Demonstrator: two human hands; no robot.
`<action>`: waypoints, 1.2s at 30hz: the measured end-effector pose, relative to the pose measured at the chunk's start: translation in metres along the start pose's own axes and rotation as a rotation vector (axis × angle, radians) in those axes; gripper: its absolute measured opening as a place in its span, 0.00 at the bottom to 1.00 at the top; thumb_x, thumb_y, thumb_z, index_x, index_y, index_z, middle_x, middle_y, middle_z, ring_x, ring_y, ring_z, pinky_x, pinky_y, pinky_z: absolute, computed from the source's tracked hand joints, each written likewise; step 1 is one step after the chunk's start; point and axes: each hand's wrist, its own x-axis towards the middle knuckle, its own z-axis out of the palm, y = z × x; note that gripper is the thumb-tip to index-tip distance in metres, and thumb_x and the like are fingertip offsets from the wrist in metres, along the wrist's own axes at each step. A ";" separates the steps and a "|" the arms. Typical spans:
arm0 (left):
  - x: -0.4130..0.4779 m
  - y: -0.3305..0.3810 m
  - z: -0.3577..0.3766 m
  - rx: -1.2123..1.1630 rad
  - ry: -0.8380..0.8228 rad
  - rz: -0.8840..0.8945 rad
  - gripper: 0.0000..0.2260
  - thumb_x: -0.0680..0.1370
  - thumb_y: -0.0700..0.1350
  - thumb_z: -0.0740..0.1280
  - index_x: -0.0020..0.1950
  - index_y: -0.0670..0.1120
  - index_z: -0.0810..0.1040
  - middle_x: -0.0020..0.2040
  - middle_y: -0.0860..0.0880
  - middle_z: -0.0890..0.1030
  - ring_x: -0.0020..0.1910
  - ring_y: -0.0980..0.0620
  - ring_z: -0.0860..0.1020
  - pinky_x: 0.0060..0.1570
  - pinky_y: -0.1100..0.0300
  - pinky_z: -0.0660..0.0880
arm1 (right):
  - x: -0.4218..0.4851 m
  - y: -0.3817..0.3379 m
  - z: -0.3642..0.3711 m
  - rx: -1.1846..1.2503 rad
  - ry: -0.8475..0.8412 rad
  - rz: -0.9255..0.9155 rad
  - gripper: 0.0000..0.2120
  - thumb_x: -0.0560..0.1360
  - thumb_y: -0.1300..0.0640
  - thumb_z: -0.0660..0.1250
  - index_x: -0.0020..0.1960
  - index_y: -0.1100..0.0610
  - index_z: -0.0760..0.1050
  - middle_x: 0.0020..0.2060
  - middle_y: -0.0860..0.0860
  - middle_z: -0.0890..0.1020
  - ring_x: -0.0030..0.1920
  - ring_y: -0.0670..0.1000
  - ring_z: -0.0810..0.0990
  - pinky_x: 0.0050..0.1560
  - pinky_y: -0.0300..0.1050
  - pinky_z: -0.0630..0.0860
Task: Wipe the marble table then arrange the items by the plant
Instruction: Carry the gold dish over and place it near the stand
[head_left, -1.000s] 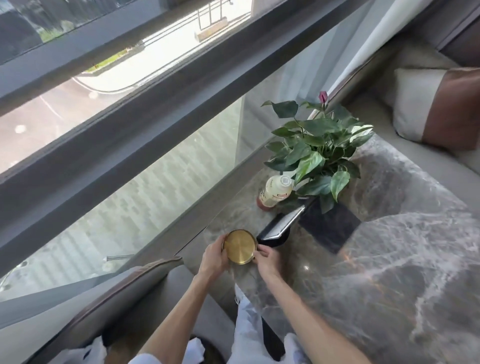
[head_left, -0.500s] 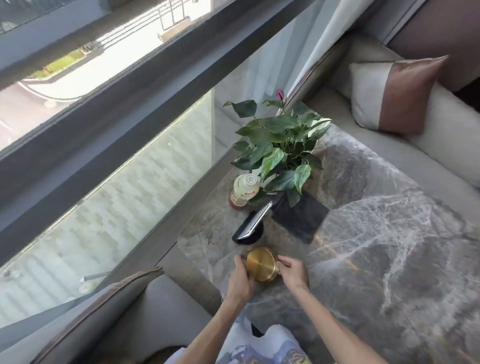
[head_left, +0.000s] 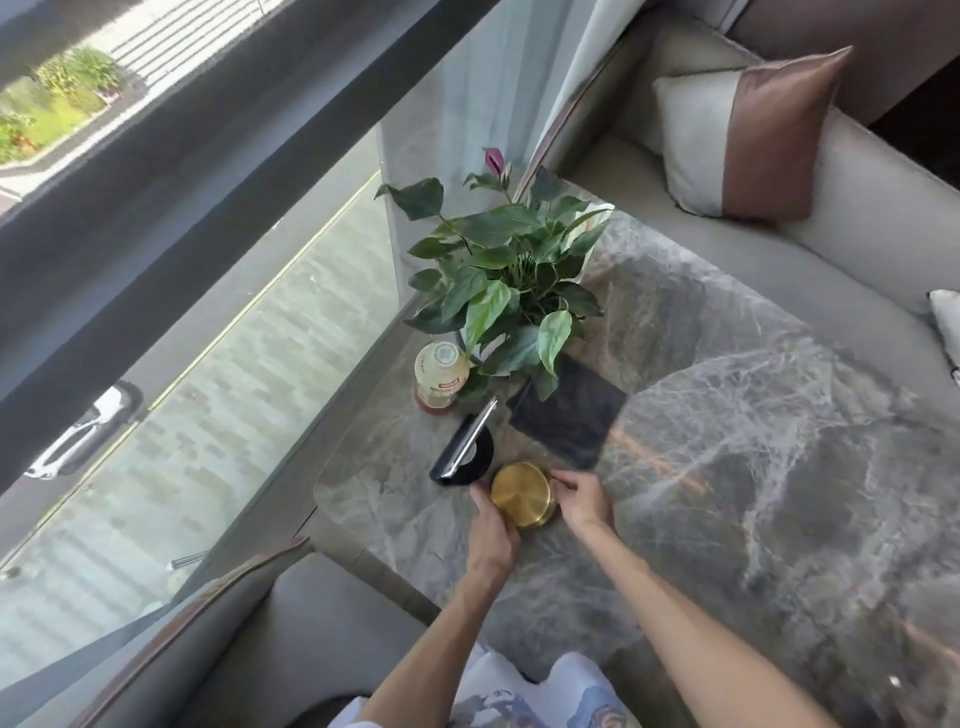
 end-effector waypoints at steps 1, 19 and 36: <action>0.000 0.000 0.001 0.008 0.002 0.003 0.22 0.75 0.35 0.58 0.68 0.40 0.55 0.53 0.37 0.78 0.46 0.36 0.78 0.41 0.54 0.68 | 0.002 0.003 0.000 0.008 -0.004 -0.002 0.10 0.75 0.54 0.69 0.56 0.50 0.83 0.56 0.51 0.84 0.58 0.54 0.81 0.53 0.39 0.72; 0.004 -0.010 0.011 0.008 -0.040 0.015 0.20 0.77 0.37 0.61 0.65 0.42 0.57 0.48 0.44 0.76 0.49 0.37 0.79 0.44 0.56 0.70 | 0.018 0.021 -0.005 0.094 -0.057 -0.022 0.10 0.75 0.56 0.69 0.56 0.52 0.83 0.55 0.50 0.85 0.57 0.50 0.82 0.62 0.44 0.75; -0.005 -0.014 0.007 0.024 0.006 0.015 0.27 0.79 0.41 0.63 0.75 0.45 0.56 0.61 0.41 0.77 0.55 0.38 0.78 0.53 0.52 0.72 | 0.003 0.021 -0.012 0.123 -0.175 -0.075 0.16 0.77 0.57 0.68 0.64 0.57 0.78 0.61 0.52 0.81 0.61 0.50 0.79 0.64 0.40 0.70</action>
